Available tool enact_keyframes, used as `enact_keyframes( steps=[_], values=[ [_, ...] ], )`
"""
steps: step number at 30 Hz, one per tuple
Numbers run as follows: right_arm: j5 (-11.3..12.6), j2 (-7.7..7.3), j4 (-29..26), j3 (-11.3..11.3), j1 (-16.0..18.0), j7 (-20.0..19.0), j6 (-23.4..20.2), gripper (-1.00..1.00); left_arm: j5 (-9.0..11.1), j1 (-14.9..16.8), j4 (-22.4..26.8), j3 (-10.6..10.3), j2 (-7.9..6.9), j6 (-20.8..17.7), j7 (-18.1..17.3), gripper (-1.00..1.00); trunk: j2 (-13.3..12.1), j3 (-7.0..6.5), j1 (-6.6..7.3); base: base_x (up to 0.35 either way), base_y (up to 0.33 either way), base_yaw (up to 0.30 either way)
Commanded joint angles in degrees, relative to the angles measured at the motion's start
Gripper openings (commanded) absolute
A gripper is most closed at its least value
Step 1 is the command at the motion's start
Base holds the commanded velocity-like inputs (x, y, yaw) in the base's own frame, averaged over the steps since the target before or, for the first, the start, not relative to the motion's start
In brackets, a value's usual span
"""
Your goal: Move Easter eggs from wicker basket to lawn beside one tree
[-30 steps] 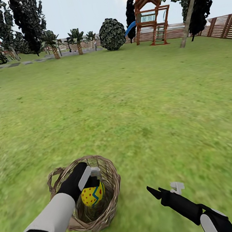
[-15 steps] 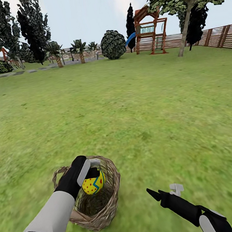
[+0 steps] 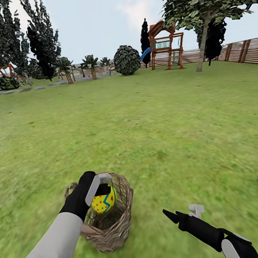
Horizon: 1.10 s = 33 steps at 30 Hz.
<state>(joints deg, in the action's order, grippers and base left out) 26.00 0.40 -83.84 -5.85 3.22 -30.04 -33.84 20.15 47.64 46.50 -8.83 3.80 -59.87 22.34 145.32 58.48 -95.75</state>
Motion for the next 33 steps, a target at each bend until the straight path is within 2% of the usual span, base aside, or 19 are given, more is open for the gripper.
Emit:
enact_keyframes(
  steps=[1,3,9,15,21,26,28,33],
  values=[
    [0.28,0.04,-0.02,-0.13,0.03,-0.11,-0.44,1.00,0.59,-0.08,1.02,-0.13,-0.02,-0.13,0.59,-1.00,0.01,-0.17,0.06,-0.125,0.000,0.000],
    [0.24,0.04,-0.04,-0.13,0.03,-0.11,-0.44,1.00,0.55,-0.23,2.77,-0.13,-0.02,-0.13,0.60,-1.00,-0.02,-0.62,0.11,-0.052,0.000,0.000],
    [0.20,0.04,-0.02,-0.13,0.03,-0.11,-0.44,1.00,0.55,-0.34,4.03,-0.18,-0.02,-0.13,0.60,-1.00,-0.10,-1.94,0.26,-0.011,0.000,0.000],
    [0.32,0.03,-0.02,-0.20,0.03,-0.16,-0.39,1.00,0.40,-0.85,12.43,-0.22,-0.02,-0.13,0.83,-1.00,-0.18,-3.27,0.42,0.000,0.000,0.000],
    [0.39,0.03,-0.01,-0.21,0.03,-0.17,-0.31,1.00,0.32,-1.53,16.30,-0.23,-0.02,-0.13,1.03,-1.00,-0.26,-4.60,0.57,0.000,0.000,0.000],
    [0.46,0.02,-0.07,-0.31,0.03,-0.22,-0.31,1.00,0.24,-4.43,23.13,-0.30,-0.07,-0.13,1.12,-1.00,-0.33,-5.71,0.70,0.000,0.000,-0.001],
    [0.50,0.04,-0.09,-0.26,0.03,-0.20,-0.39,1.00,0.24,-4.99,25.04,-0.37,-0.08,-0.13,1.12,-1.00,-0.33,-5.78,0.70,0.000,0.000,-0.108],
    [0.57,0.01,-0.10,-0.23,0.03,-0.27,-0.44,1.00,0.44,-5.62,25.94,-0.78,0.01,-0.13,1.96,-1.00,-0.33,-6.08,0.70,0.100,0.000,-0.197]
  ],
)
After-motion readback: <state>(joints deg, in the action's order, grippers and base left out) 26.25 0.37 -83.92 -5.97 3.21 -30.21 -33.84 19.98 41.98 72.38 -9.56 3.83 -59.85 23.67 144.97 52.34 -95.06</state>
